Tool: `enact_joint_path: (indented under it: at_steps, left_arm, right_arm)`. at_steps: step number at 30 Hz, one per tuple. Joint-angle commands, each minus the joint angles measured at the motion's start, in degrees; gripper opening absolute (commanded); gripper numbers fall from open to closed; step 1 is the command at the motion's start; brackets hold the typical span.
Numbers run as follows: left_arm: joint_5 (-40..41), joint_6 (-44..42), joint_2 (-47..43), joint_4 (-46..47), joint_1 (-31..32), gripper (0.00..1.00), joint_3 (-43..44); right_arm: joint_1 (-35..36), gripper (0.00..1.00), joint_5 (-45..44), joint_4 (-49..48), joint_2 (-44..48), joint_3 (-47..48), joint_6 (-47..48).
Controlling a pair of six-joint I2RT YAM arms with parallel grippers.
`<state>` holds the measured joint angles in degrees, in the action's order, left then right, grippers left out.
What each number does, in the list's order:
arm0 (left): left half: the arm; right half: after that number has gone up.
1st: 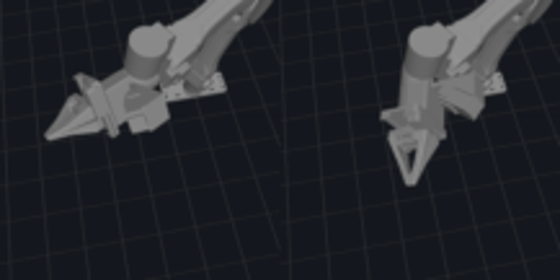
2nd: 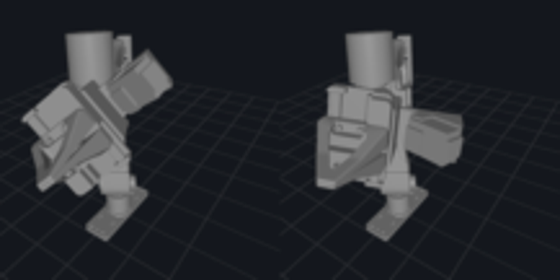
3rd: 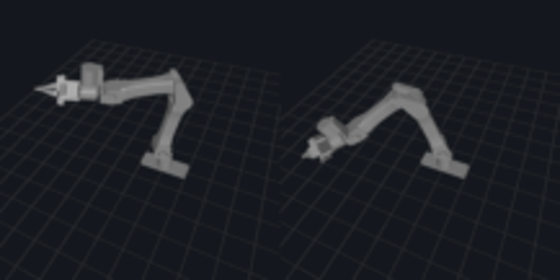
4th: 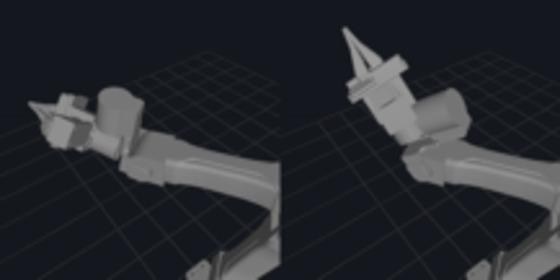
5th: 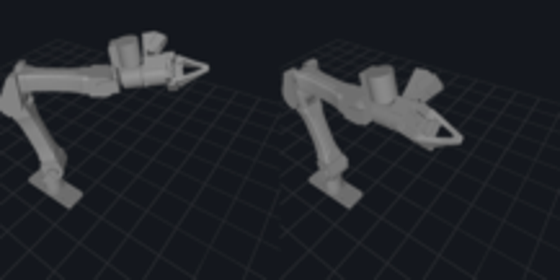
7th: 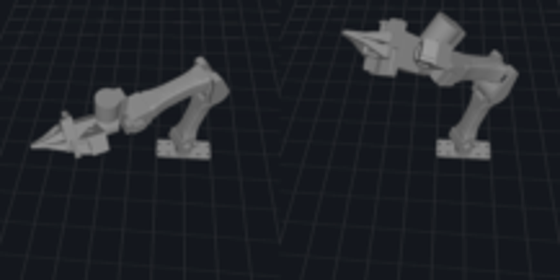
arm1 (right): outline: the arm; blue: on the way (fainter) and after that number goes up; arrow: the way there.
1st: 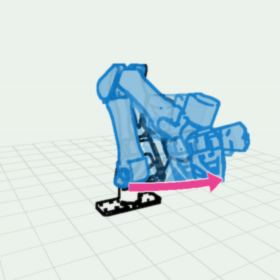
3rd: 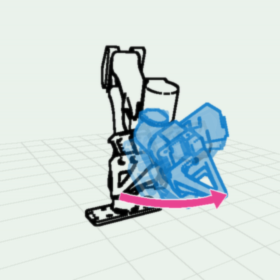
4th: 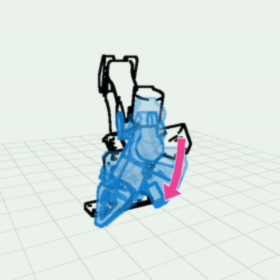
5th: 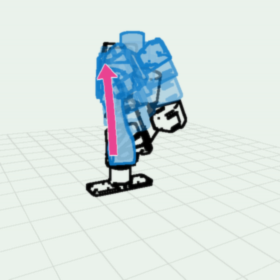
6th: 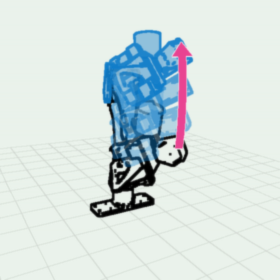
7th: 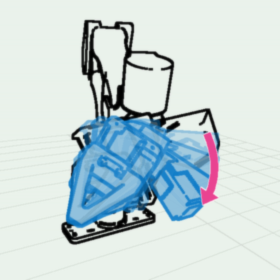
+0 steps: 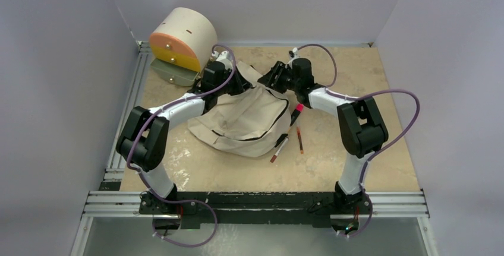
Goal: Pack the student bag
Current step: Unzip the student bag at the center of the board.
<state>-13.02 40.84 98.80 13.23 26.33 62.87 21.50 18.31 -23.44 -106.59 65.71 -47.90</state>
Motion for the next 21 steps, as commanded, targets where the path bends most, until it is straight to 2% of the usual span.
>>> enact_joint_path:
  at_steps: [1, 12, 15, 21]
  left_arm:
    - [0.3, -1.3, -2.8, 3.5, 0.0, 0.0, 0.1]
    - [0.1, -1.3, -2.7, 3.4, 0.0, 0.0, -0.1]
    - [0.2, -1.5, -2.8, 3.4, 0.0, 0.0, -0.3]
    - [0.9, -2.0, -3.4, 2.9, 0.0, 0.0, -0.8]
  right_arm:
    - [0.1, 0.53, 4.1, 0.5, -1.7, 4.0, 1.8]
    - [0.1, 0.5, 9.3, 0.1, -5.6, 5.9, 1.7]
    - [0.1, 0.41, 10.5, -0.7, -6.1, 6.1, 1.4]
    - [0.1, 0.1, 10.9, -2.3, -6.0, 5.2, 0.7]
